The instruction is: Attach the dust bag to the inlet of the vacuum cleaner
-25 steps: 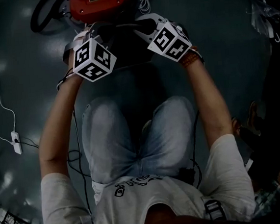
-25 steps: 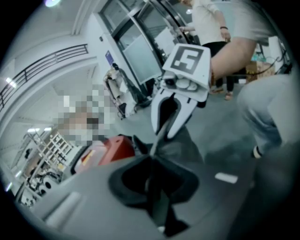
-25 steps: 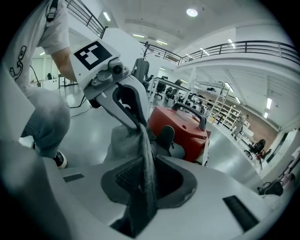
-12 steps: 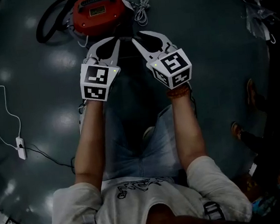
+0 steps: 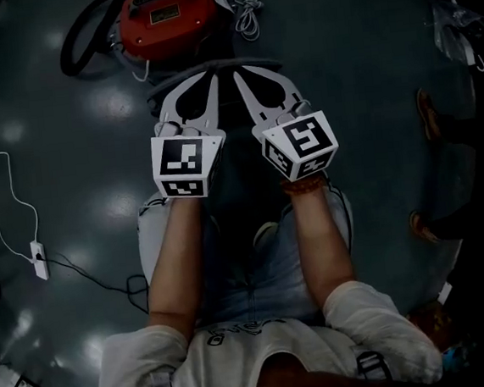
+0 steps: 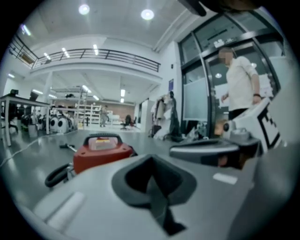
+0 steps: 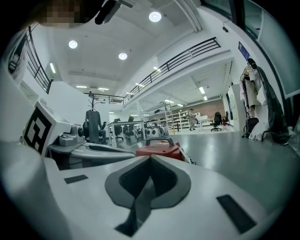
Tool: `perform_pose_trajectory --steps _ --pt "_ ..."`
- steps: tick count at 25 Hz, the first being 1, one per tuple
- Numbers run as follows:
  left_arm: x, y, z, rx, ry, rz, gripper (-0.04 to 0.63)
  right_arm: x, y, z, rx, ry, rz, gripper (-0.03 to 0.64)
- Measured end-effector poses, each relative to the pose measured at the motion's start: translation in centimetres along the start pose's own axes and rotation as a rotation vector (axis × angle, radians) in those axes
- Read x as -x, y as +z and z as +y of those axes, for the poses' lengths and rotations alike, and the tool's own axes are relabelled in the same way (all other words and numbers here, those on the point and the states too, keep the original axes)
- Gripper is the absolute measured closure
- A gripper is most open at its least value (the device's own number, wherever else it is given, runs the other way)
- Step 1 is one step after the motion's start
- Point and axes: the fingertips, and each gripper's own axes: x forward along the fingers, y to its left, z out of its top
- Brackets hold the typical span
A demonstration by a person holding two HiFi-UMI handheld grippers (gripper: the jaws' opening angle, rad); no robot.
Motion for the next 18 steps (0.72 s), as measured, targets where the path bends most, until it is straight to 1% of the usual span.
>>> perform_pose_trajectory --steps 5,11,18 --pt "-0.08 0.19 -0.38 0.009 -0.014 -0.003 0.591 0.03 0.16 0.66 -0.006 0.015 -0.008 0.604" --pt "-0.12 -0.49 0.46 -0.017 0.017 0.031 0.591 0.14 0.67 0.54 -0.01 0.015 -0.022 0.604" --pt "-0.35 -0.63 0.08 0.002 -0.004 0.024 0.592 -0.02 0.65 0.79 -0.003 0.015 -0.021 0.604"
